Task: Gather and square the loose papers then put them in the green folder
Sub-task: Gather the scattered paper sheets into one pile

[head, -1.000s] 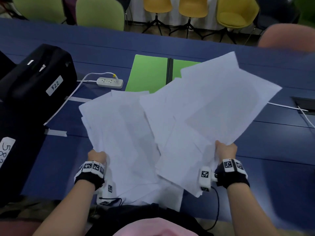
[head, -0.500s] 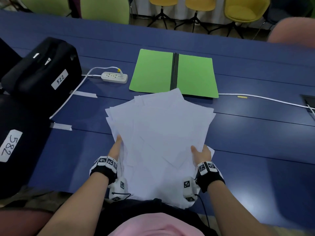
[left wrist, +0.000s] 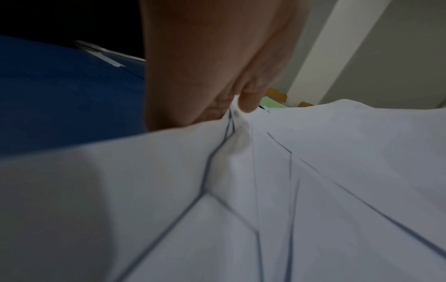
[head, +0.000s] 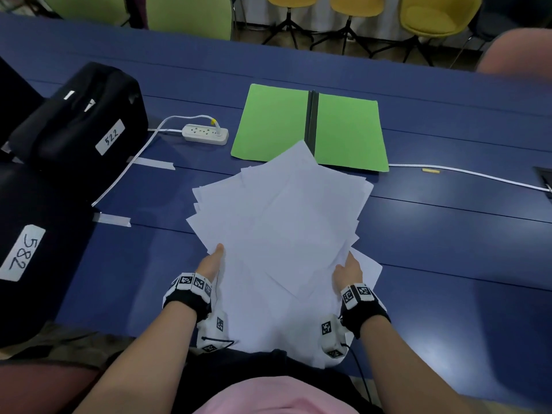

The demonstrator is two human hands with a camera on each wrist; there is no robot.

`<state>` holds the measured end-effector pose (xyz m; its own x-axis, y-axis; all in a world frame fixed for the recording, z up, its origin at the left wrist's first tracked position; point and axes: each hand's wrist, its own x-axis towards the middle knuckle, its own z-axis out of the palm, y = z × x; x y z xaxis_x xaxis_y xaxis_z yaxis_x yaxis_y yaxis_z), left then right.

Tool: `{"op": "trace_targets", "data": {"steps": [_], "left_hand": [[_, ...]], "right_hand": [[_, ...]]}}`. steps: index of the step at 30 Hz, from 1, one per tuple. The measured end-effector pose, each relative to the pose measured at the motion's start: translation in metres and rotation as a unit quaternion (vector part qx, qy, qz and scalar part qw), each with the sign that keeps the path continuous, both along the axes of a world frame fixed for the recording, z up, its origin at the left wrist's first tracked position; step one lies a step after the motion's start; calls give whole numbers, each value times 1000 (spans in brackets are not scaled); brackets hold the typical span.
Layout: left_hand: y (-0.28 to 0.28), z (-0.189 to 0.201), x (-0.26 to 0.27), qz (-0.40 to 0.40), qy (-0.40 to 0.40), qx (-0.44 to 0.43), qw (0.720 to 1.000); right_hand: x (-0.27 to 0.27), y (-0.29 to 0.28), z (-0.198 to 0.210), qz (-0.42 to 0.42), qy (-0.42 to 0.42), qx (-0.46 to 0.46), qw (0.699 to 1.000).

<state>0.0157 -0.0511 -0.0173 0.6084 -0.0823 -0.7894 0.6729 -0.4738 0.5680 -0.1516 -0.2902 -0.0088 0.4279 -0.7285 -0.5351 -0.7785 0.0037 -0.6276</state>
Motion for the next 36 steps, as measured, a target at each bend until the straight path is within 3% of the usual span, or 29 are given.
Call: {"op": "trace_targets", "data": {"steps": [3, 6, 8, 10, 12, 14, 19, 22, 26, 28, 36], "left_hand": [[7, -10, 8, 31, 44, -74, 996], [3, -7, 8, 21, 26, -17, 999], [1, -12, 6, 10, -5, 39, 999], [0, -18, 3, 2, -23, 69, 997], [-1, -18, 1, 2, -37, 85, 996], [-2, -19, 1, -3, -46, 99, 994], [-6, -22, 1, -37, -68, 132, 988], [-4, -16, 4, -56, -76, 139, 986], [5, -4, 15, -83, -69, 144, 984], [9, 0, 17, -115, -58, 154, 980], [-16, 10, 6, -232, -50, 159, 958]], "right_hand": [[3, 2, 0, 61, 24, 17, 998], [4, 1, -5, 161, 58, 35, 985], [0, -4, -6, 111, 57, -5, 992], [-12, -14, -3, -19, 98, -68, 993], [-26, -20, -3, -106, 160, -74, 979], [-34, -22, -3, -143, 166, -54, 974], [-35, -21, -20, -122, 73, 49, 989], [-34, -26, -20, -58, 74, 37, 995], [-42, -41, -16, -150, 24, -8, 988], [-41, -43, -15, -183, 29, 15, 983], [-10, -27, -20, -133, 4, 99, 986]]}}
